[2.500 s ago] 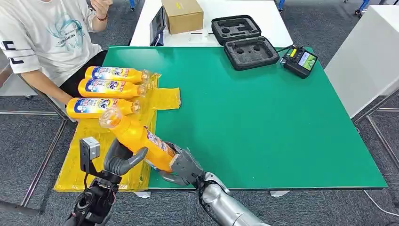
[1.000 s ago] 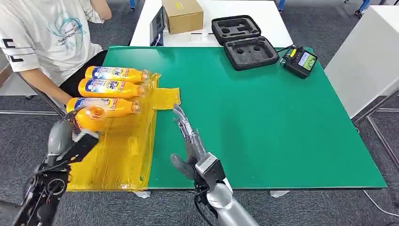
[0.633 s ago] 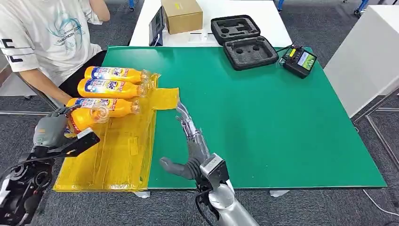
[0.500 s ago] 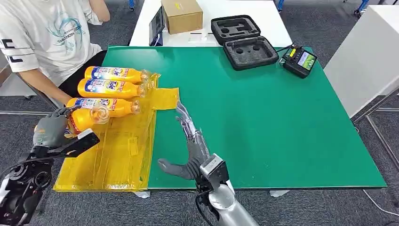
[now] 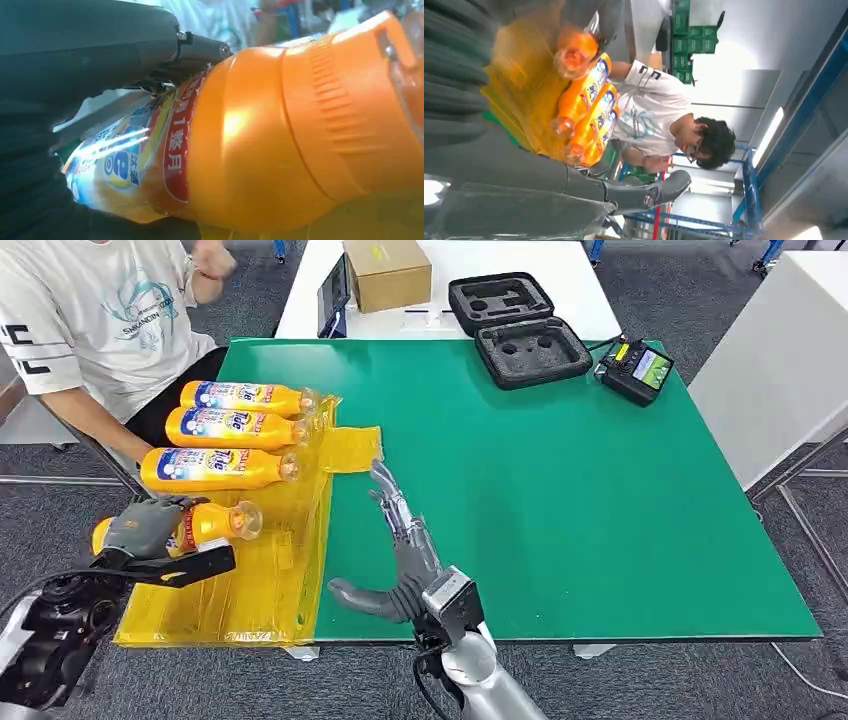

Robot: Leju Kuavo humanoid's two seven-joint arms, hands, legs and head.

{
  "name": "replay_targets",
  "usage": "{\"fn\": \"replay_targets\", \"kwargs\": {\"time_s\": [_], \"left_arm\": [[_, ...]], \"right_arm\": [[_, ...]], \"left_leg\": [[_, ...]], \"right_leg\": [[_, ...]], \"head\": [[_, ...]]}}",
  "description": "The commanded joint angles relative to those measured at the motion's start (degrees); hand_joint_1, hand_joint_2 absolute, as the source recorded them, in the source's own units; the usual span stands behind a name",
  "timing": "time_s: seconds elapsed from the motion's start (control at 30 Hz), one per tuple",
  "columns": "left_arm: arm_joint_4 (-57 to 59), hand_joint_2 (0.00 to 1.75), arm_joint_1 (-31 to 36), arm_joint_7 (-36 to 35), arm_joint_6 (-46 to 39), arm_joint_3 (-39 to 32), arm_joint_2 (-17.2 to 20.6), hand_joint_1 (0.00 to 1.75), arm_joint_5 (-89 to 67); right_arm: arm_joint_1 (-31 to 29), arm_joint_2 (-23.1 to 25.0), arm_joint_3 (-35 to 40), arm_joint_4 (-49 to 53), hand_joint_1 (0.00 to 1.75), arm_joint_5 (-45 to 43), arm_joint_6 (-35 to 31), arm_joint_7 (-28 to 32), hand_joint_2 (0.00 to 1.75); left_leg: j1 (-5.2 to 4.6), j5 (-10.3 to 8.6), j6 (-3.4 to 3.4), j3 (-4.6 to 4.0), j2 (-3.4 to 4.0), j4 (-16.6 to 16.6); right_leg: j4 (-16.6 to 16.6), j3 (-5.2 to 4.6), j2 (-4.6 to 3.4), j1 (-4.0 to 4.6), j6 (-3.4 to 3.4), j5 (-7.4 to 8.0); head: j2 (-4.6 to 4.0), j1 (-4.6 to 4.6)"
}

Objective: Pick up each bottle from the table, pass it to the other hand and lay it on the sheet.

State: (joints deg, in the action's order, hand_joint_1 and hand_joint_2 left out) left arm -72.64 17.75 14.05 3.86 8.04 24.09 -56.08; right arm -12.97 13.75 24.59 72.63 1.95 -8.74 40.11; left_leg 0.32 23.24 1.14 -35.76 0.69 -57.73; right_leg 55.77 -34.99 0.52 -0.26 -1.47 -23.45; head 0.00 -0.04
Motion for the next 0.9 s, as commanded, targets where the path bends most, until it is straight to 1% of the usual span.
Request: {"fn": "replay_targets", "kwargs": {"time_s": [0.03, 0.07, 0.13, 0.17, 0.23, 0.27, 0.33, 0.37, 0.47, 0.63, 0.7, 0.73, 0.8, 0.83, 0.9], "left_arm": [[20.2, 1.75, 14.0, 0.9, 3.9, 13.8, -3.3, 1.75, -3.2], [21.7, 1.75, 15.0, 1.0, 4.1, 14.6, -3.7, 1.75, -3.4], [26.2, 1.75, 17.9, 1.5, 4.5, 16.7, -4.9, 1.75, -3.6], [28.8, 1.75, 19.6, 2.0, 4.5, 17.9, -5.8, 1.75, -3.7], [32.2, 1.75, 22.2, 2.7, 4.5, 19.2, -7.5, 1.75, -3.3], [32.2, 1.75, 22.2, 2.7, 4.5, 19.2, -7.5, 1.75, -3.3], [32.4, 1.75, 22.5, 2.5, 4.5, 19.5, -7.8, 1.75, -3.5], [33.5, 1.75, 23.1, 2.6, 4.5, 20.1, -8.1, 1.75, -3.4], [35.0, 1.75, 24.1, 2.7, 4.3, 21.0, -9.4, 1.75, -3.3], [36.3, 1.75, 24.8, 2.7, 4.9, 22.1, -9.6, 1.75, -3.7], [38.0, 1.75, 25.3, 3.8, 6.7, 21.9, -9.9, 1.75, -2.3], [38.2, 1.75, 25.3, 3.9, 6.8, 21.9, -9.9, 1.75, -2.2], [38.8, 1.75, 25.2, 4.0, 7.2, 21.6, -9.8, 1.75, -1.6], [39.1, 1.75, 25.2, 4.2, 7.7, 21.8, -9.5, 1.75, -1.4], [39.4, 1.75, 25.0, 5.1, 8.8, 21.7, -9.1, 1.75, -0.3]], "right_arm": [[-2.0, 1.3, -1.1, -6.0, 0.0, 0.6, 1.1, -0.1, 1.75], [-2.1, 1.2, -0.9, -6.1, 0.0, 0.7, 1.3, -0.1, 1.75], [-2.3, 1.2, -0.2, -6.1, 0.0, 1.1, 1.5, -0.1, 1.75], [-2.5, 1.2, 0.2, -6.1, 0.0, 1.2, 1.4, -0.1, 1.75], [-3.0, 1.3, 0.8, -6.5, 0.0, 1.1, 1.5, -0.1, 1.75], [-3.0, 1.3, 0.8, -6.5, 0.0, 1.1, 1.5, -0.1, 1.75], [-3.0, 1.3, 0.9, -6.6, 0.0, 1.2, 1.5, -0.1, 1.75], [-3.3, 1.3, 1.3, -6.9, 0.0, 0.9, 1.8, -0.1, 1.75], [-3.7, 1.6, 2.4, -7.3, 0.0, 1.1, 1.8, -0.1, 1.75], [-4.1, 1.8, 2.9, -7.8, 0.0, 1.2, 1.8, -0.1, 1.75], [-4.5, 1.8, 3.3, -8.2, 0.0, 0.8, 1.9, -0.1, 1.75], [-4.6, 1.9, 3.3, -8.3, 0.0, 0.8, 1.9, -0.1, 1.75], [-4.9, 2.0, 3.5, -8.9, 0.0, 0.6, 1.8, -0.1, 1.75], [-5.1, 2.0, 3.5, -9.2, 0.0, 0.4, 1.7, -0.1, 1.75], [-5.3, 2.0, 3.7, -9.5, 0.0, 0.1, 1.6, -0.1, 1.75]], "left_leg": [[0.0, -0.02, -0.04, 0.23, -0.34, 0.1], [0.03, 0.01, -0.06, 0.32, -0.43, 0.1], [0.01, -0.04, -0.03, 0.17, -0.41, 0.1], [0.02, -0.01, -0.05, 0.28, -0.48, 0.1], [0.0, -0.04, -0.03, 0.17, -0.32, 0.1], [0.02, -0.03, -0.06, 0.22, -0.42, 0.0], [0.02, -0.04, -0.04, 0.13, -0.28, 0.0], [0.02, 0.0, -0.06, 0.28, -0.37, 0.1], [0.04, 0.02, -0.07, 0.32, -0.43, 0.0], [-0.01, -0.04, -0.03, 0.13, -0.27, 0.0], [0.03, 0.04, -0.07, 0.36, -0.32, 0.0], [0.01, -0.03, -0.03, 0.22, -0.25, 0.1], [0.03, 0.05, -0.08, 0.42, -0.27, 0.1], [-0.01, -0.02, -0.04, 0.31, -0.23, 0.1], [0.0, -0.02, -0.05, 0.34, -0.18, 0.1]], "right_leg": [[0.0, 0.3, 0.27, -0.01, 0.02, -0.1], [-0.1, 0.43, 0.33, 0.01, 0.04, -0.14], [0.0, 0.26, 0.33, 0.0, 0.01, -0.09], [0.0, 0.37, 0.37, 0.01, 0.02, -0.14], [0.0, 0.25, 0.27, 0.0, 0.01, -0.07], [0.0, 0.33, 0.34, 0.0, 0.01, -0.12], [0.0, 0.2, 0.2, 0.01, 0.0, -0.05], [0.0, 0.37, 0.24, 0.01, 0.0, -0.11], [0.0, 0.43, 0.24, 0.02, 0.01, -0.13], [0.0, 0.22, 0.18, -0.02, 0.0, -0.03], [0.0, 0.47, 0.17, 0.01, 0.03, -0.11], [0.0, 0.32, 0.14, -0.01, 0.01, -0.04], [0.0, 0.51, 0.11, 0.01, 0.03, -0.11], [0.0, 0.39, 0.12, -0.03, 0.01, -0.05], [-0.1, 0.41, 0.06, -0.02, 0.01, -0.04]], "head": [[0.0, -0.02], [0.0, -0.04], [0.0, -0.02], [0.0, -0.02], [0.0, 0.0], [0.0, -0.04], [0.0, -0.02], [0.0, -0.02], [0.0, -0.02], [0.0, -0.04], [0.0, -0.02], [0.0, -0.04], [0.0, -0.02], [0.0, -0.04], [0.0, -0.04]]}}
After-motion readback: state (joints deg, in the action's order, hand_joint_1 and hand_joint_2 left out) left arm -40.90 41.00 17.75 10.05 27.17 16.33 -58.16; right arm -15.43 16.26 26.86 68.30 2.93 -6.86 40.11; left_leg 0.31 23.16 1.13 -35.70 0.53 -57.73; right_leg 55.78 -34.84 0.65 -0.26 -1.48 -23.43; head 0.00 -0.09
